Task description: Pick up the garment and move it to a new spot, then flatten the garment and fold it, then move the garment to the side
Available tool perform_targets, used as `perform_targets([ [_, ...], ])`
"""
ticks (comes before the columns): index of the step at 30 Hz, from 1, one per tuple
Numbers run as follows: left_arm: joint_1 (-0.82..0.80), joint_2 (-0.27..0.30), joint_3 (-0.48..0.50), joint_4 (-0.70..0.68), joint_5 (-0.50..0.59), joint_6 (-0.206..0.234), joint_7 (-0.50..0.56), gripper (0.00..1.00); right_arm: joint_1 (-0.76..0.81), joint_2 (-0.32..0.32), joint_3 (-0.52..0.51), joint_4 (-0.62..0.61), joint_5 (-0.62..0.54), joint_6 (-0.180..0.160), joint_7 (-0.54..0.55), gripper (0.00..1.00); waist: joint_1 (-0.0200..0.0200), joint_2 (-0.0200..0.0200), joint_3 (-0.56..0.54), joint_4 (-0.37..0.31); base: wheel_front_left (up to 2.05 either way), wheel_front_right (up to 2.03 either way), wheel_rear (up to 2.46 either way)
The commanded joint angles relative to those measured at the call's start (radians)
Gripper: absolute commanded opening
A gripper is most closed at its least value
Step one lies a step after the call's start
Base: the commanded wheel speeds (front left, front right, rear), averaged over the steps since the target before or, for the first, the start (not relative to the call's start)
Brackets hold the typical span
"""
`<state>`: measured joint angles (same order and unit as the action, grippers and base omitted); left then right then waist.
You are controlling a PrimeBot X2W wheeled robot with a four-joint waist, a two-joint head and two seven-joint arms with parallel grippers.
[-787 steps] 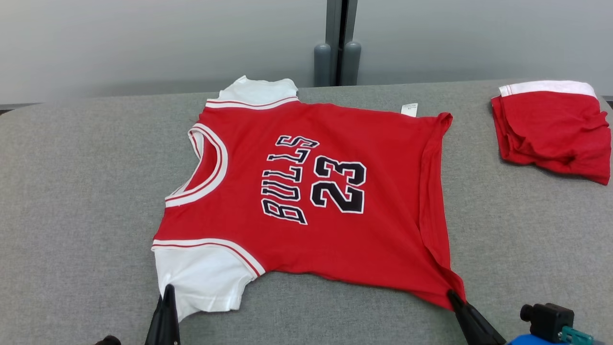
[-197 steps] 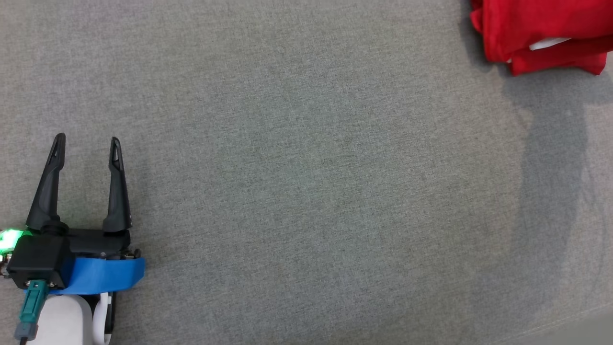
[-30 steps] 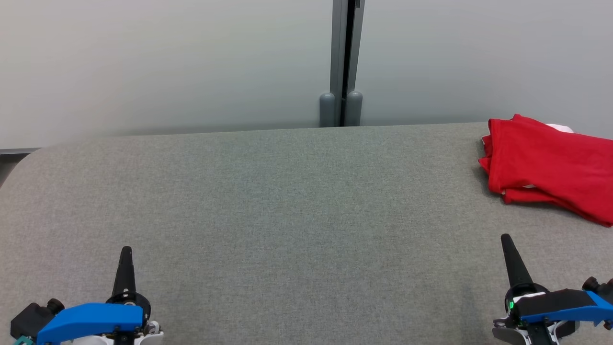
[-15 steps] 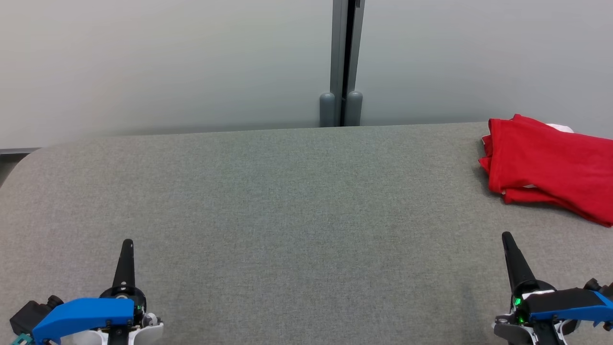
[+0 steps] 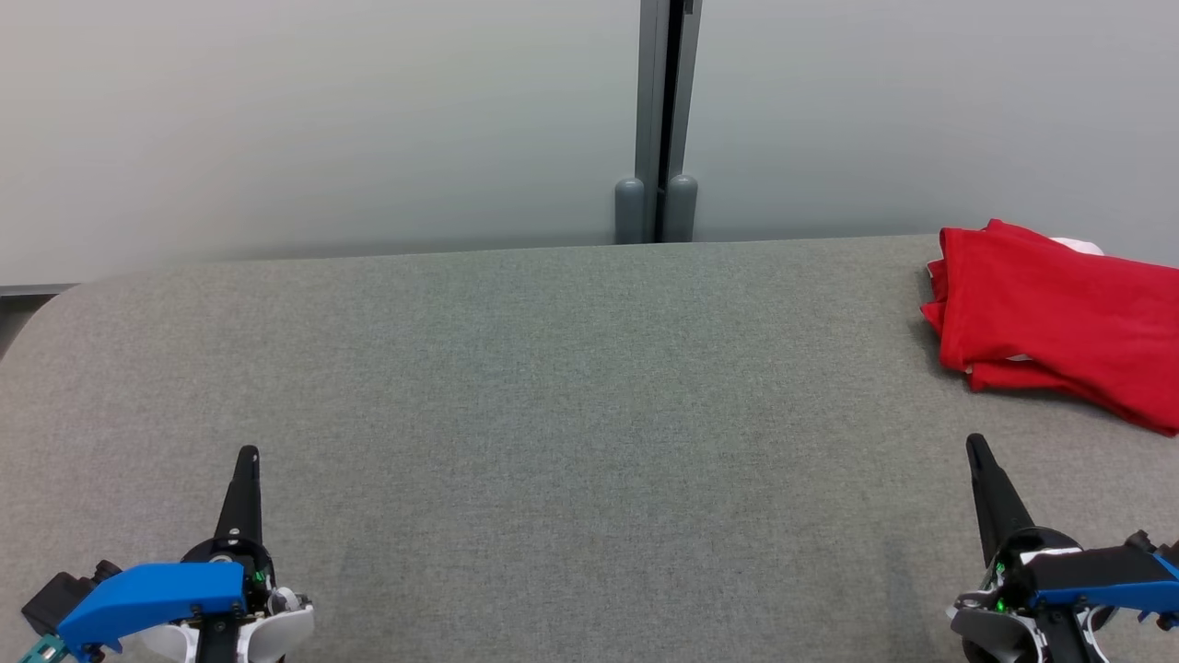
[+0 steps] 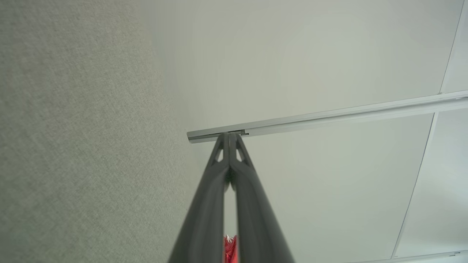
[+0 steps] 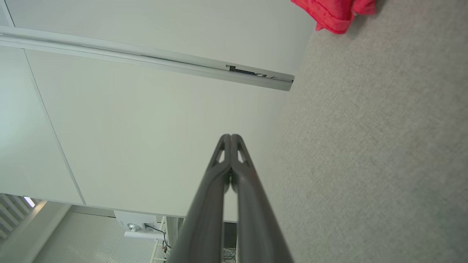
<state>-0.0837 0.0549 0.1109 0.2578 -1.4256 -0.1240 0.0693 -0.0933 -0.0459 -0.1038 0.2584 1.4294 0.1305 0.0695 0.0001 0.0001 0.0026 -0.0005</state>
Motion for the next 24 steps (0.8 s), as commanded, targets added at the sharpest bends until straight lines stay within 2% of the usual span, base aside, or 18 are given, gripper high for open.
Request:
perform_targets([
  [1, -0.014, -0.002, 0.001, -0.007, -0.02, -0.007, 0.007, 0.0, -0.014, -0.007, -0.004, -0.009, 0.022, 0.0, 0.007, 0.0, -0.0001, -0.0001, 0.0, 0.0, 0.0, 0.0, 0.0],
  [24, -0.031, -0.006, 0.004, -0.015, -0.19, -0.011, 0.049, 0.0, -0.022, -0.007, -0.012, -0.016, 0.187, 0.0, 0.047, 0.0, -0.0001, -0.0001, 0.0, 0.0, 0.0, 0.0, 0.0],
])
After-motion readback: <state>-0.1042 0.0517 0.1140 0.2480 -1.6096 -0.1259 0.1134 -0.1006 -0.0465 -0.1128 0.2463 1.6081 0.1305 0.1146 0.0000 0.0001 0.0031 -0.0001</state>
